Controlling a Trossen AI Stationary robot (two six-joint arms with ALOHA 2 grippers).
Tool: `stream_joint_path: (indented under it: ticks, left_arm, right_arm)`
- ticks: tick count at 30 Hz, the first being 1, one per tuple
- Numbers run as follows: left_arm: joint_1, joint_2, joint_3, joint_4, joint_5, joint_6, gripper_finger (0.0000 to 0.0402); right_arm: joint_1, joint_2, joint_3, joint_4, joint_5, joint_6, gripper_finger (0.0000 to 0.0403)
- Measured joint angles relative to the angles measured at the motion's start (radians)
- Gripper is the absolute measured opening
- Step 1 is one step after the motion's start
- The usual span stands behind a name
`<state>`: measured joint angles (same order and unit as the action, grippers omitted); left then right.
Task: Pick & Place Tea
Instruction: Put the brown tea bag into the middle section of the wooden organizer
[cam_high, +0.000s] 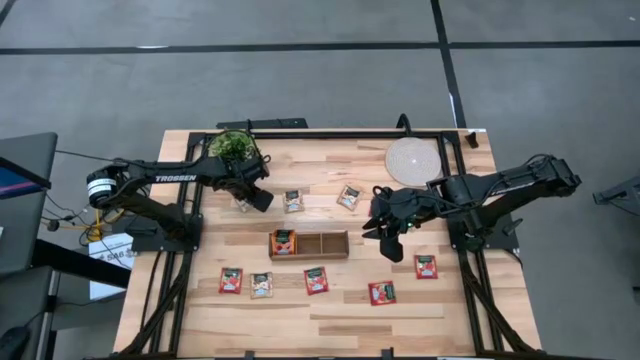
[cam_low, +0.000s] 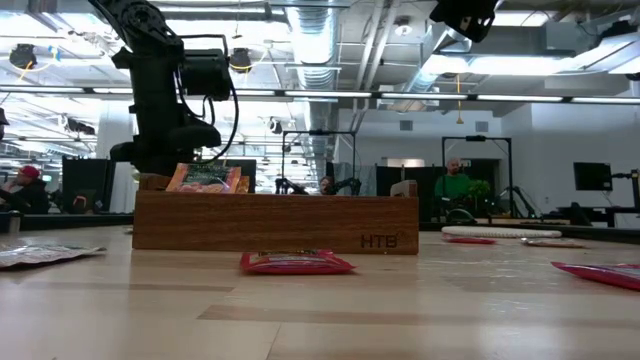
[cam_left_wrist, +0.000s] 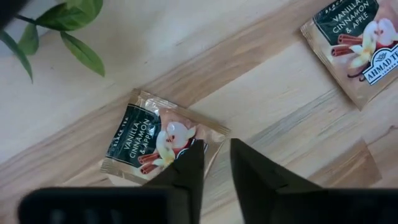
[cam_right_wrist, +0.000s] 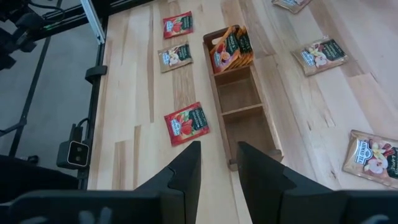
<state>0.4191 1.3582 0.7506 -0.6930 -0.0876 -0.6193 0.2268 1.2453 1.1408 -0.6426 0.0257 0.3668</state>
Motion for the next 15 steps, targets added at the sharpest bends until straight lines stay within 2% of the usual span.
stream_joint_path:
  ticks: [10,15]
  left_arm:
    - [0.000,0.000,0.000,-0.057,-0.026,0.079,0.0217]
    - [0.000,0.000,0.000,-0.085,-0.024,0.077,0.0255]
  right_arm:
    - [0.000,0.000,0.000,0.000,-0.002,0.000,0.0097]
    - [0.000,0.000,0.000,0.000,-0.003,0.000,0.0097]
